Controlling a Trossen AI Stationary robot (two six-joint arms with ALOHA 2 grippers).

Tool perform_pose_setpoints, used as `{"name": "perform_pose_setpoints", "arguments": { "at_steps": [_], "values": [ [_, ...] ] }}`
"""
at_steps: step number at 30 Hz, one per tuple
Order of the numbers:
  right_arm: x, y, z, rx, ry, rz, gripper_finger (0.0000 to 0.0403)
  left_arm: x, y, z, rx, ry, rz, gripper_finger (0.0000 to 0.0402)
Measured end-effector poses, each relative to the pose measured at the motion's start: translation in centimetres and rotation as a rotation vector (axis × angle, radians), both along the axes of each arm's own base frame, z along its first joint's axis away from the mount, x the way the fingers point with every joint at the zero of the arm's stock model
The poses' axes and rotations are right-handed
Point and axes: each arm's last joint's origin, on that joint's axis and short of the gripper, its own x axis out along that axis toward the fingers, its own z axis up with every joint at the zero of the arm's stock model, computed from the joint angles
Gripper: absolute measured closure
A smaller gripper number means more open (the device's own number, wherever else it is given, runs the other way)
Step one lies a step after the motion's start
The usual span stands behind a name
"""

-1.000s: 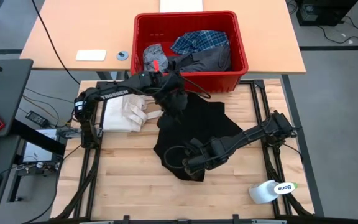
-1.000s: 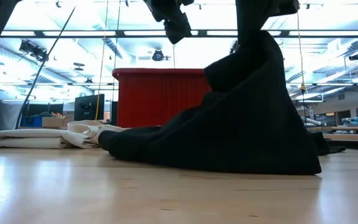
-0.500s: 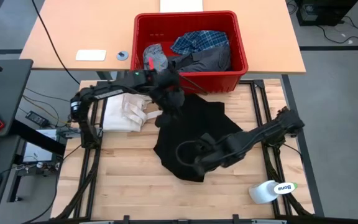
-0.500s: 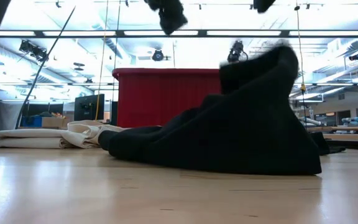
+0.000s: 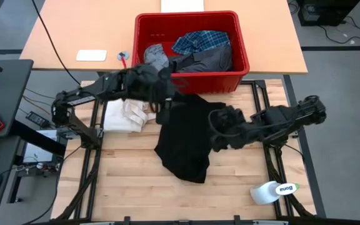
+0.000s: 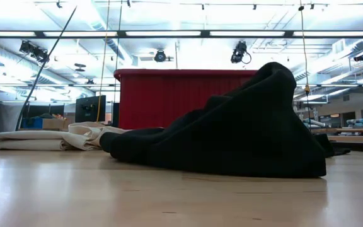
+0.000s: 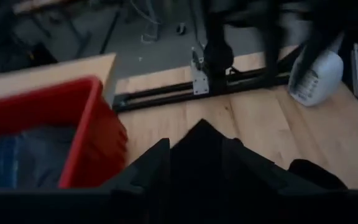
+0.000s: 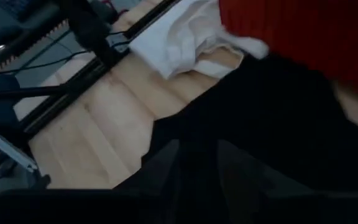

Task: Fold Laundry from Bin
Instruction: Fold the black shirt

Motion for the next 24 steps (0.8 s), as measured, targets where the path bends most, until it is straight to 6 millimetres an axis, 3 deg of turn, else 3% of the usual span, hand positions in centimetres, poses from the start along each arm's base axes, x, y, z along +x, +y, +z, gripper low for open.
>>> {"name": "perform_pose_setpoints", "arguments": {
  "at_steps": [3, 5, 11, 18, 24],
  "values": [
    [-1.2, -0.7, -0.7, -0.042, 0.022, 0.006, 0.0293, 0.0, -1.5, -0.4, 0.026, 0.038, -0.056, 0.0261],
    [-1.6, -0.9, -2.0, -0.046, 0.032, 0.007, 0.0293, 0.9, -2.4, -1.8, 0.043, 0.049, -0.088, 0.0269],
    [-1.5, -0.8, -7.0, 0.057, -0.078, 0.046, 0.0294, 2.7, -3.5, -9.9, -0.009, 0.049, -0.085, 0.0298],
    [-1.3, -0.4, -11.1, 0.202, -0.171, 0.102, 0.0293, -0.2, -3.1, -18.1, -0.136, 0.142, 0.0, 0.0325],
    [-0.9, -0.2, -12.9, 0.205, -0.117, 0.118, 0.0293, -3.0, -3.0, -27.0, -0.333, 0.37, 0.148, 0.0333]
  ]
}}
